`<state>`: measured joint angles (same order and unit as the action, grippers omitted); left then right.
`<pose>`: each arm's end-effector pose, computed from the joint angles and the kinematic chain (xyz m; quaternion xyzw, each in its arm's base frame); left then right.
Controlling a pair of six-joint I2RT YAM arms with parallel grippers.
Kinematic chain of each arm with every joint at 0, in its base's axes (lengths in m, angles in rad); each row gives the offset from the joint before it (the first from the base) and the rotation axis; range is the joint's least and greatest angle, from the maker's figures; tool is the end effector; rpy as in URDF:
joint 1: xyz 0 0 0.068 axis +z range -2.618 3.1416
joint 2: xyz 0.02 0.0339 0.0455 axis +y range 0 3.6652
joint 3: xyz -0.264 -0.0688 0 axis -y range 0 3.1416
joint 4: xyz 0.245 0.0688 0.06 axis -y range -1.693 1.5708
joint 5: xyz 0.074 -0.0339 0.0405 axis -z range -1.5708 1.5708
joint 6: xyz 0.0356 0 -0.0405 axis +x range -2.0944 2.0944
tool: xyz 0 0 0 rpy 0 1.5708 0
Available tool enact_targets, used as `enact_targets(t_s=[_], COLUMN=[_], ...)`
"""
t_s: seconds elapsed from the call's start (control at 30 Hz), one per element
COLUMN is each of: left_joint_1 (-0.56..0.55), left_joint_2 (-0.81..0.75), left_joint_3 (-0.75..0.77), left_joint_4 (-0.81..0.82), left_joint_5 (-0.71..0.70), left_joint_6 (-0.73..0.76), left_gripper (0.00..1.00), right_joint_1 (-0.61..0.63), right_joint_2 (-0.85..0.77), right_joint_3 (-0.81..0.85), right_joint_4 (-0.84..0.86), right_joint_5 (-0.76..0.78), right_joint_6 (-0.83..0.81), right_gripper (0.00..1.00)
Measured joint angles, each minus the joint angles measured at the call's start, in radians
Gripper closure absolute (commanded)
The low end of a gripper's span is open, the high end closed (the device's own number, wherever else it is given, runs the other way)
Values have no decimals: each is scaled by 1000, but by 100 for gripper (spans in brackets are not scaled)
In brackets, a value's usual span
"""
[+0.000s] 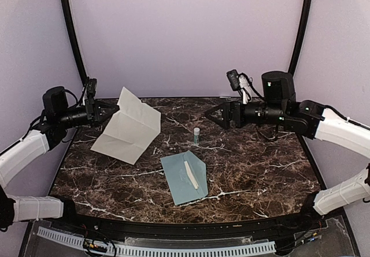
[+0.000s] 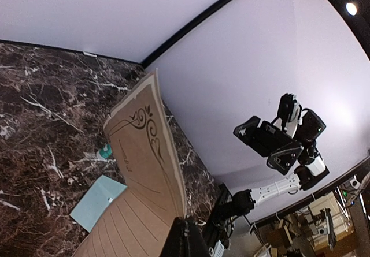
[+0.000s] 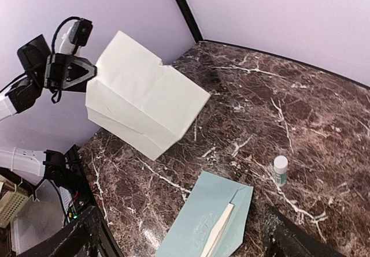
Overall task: Place the letter into the envelope and seal it
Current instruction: Pick up the letter from the center of the board, then fold the letter.
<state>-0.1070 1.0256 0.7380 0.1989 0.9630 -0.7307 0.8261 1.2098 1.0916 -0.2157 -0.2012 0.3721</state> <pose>0.2246 -0.0535 0.3189 0.0969 0.7183 -0.5555 0.4076 0.1845 0.2107 0.3555 -0.2392 0.7768 0.3929 0.4302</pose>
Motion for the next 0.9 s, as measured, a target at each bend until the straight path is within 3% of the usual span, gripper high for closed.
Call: enact_targets(t_s=[0.17, 0.6, 0.9], left_joint_1=[-147, -503, -583], left_joint_2=[71, 231, 267], left_joint_3=[128, 405, 452], left_joint_4=[-88, -334, -392], left_joint_5=[3, 52, 89], left_joint_6=[37, 270, 328], left_gripper=[100, 100, 100], right_joint_1=[60, 101, 93], right_joint_2=[30, 146, 146], right_joint_3=[74, 247, 293], right_joint_4=[2, -99, -184], right_joint_5=[-56, -226, -302], right_joint_6=[-60, -156, -188], right_gripper=[14, 8, 8])
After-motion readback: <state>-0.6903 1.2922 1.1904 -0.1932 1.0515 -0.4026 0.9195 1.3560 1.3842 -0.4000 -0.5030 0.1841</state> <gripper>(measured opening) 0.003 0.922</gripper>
